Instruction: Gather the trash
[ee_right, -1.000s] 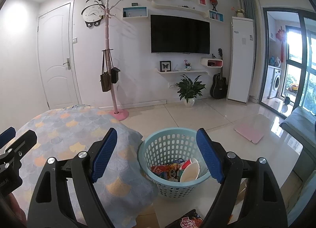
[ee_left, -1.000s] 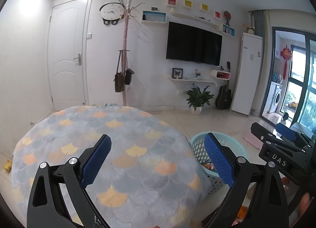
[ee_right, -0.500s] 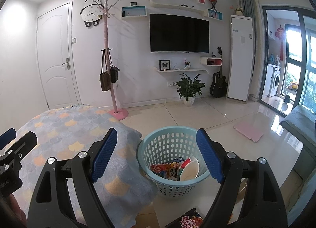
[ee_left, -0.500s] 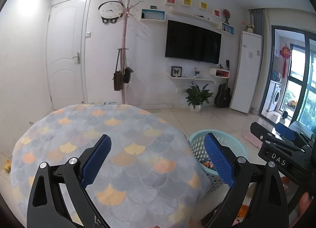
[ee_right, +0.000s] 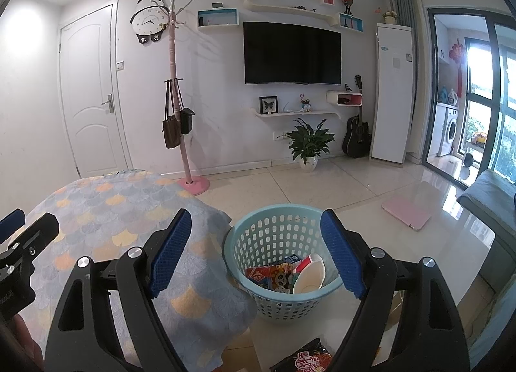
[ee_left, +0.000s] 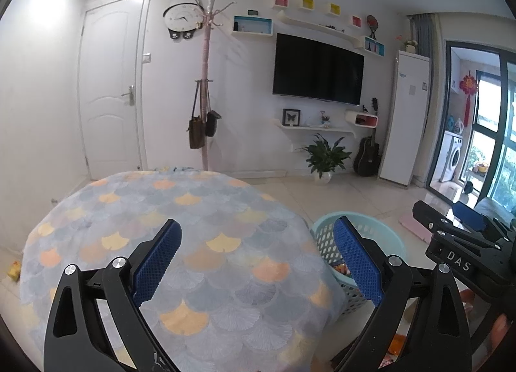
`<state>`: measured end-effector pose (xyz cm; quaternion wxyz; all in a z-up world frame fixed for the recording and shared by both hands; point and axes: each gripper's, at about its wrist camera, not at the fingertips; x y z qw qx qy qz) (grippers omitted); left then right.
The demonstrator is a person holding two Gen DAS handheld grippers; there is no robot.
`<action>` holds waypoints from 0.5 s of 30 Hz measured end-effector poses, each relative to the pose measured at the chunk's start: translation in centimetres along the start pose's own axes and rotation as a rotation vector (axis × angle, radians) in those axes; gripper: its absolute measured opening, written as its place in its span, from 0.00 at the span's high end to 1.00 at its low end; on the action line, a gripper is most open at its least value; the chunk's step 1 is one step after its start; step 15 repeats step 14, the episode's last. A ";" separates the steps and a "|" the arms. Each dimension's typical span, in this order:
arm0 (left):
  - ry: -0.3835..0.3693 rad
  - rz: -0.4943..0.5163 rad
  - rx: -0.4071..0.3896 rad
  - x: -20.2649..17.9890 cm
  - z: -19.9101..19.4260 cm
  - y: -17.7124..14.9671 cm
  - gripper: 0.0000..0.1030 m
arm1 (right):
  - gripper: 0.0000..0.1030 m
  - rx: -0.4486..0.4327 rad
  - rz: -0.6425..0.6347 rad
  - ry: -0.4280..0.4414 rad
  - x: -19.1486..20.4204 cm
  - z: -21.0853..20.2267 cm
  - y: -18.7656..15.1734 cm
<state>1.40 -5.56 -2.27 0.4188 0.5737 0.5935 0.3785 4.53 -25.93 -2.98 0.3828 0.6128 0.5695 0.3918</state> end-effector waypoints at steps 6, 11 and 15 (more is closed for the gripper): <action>0.033 0.043 -0.026 -0.5 -0.5 0.0 0.07 | 0.24 0.000 0.002 -0.001 0.0 0.0 0.0; -0.020 -0.022 0.033 0.3 0.2 0.1 0.07 | 0.24 0.000 0.005 -0.001 0.1 -0.1 -0.3; -0.007 -0.033 0.021 0.8 0.0 0.1 0.07 | 0.24 0.000 0.005 -0.004 0.1 0.0 -0.2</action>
Point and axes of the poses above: each gripper's, at about its wrist camera, not at the fingertips, and z roughly the way its jaws point, x to its left, y to its top
